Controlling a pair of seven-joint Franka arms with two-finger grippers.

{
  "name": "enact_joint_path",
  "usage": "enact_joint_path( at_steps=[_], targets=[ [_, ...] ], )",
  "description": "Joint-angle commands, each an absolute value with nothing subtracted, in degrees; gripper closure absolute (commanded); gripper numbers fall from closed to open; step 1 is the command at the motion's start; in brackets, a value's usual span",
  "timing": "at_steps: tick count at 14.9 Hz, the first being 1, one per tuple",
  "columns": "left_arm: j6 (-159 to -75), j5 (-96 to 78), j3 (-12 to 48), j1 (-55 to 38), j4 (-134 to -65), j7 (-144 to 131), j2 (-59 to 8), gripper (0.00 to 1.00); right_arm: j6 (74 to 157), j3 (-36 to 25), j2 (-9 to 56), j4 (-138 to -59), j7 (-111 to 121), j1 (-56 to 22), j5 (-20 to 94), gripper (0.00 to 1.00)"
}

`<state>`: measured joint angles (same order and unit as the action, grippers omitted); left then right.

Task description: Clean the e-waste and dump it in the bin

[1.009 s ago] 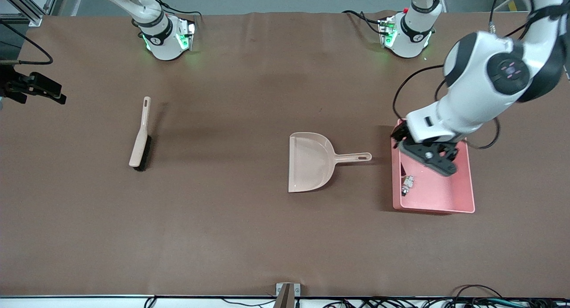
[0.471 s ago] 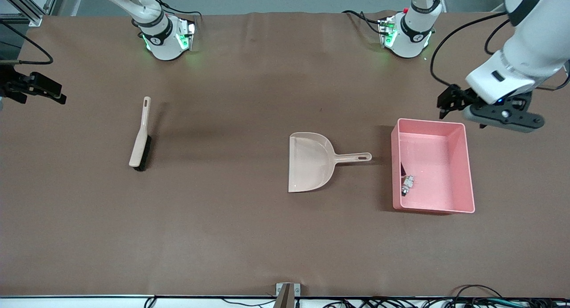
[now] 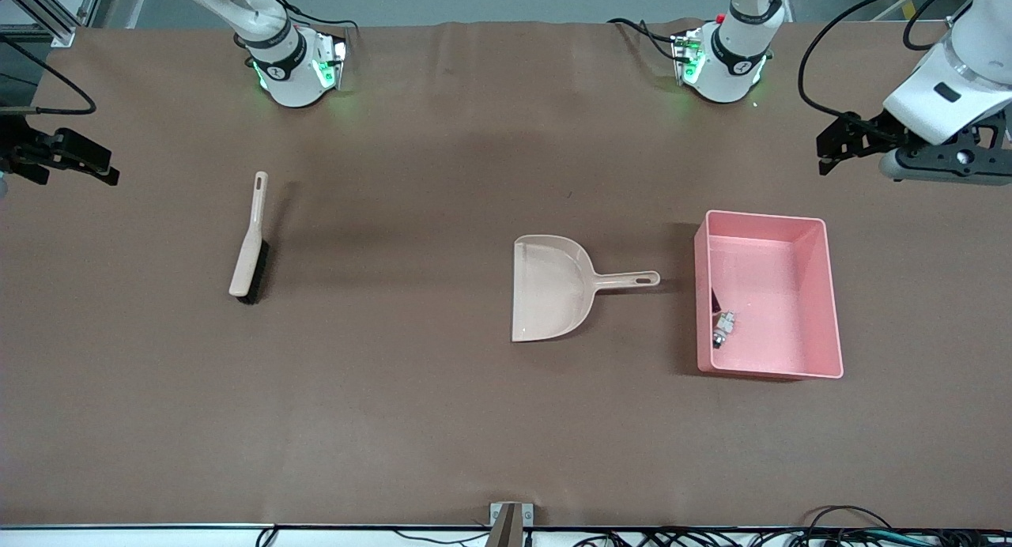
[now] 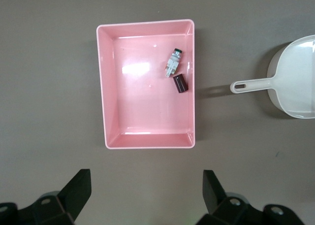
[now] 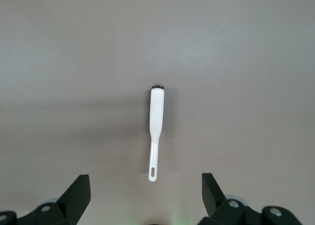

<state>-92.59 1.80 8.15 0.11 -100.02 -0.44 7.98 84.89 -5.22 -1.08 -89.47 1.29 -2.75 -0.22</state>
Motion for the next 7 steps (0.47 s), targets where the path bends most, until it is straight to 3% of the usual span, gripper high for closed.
enact_joint_path(
  at_steps=[1, 7],
  targets=[
    [-93.2, 0.7, 7.9, 1.0, -103.3, -3.2, 11.6, 0.00, 85.3, -5.2, -1.6, -90.2, 0.4, -3.8, -1.0, 0.00],
    [-93.1, 0.7, 5.7, 0.4, -102.5, -2.2, 11.1, 0.00, 86.7, -5.3, -1.4, -88.2, 0.4, -3.6, -1.3, 0.00]
  ],
)
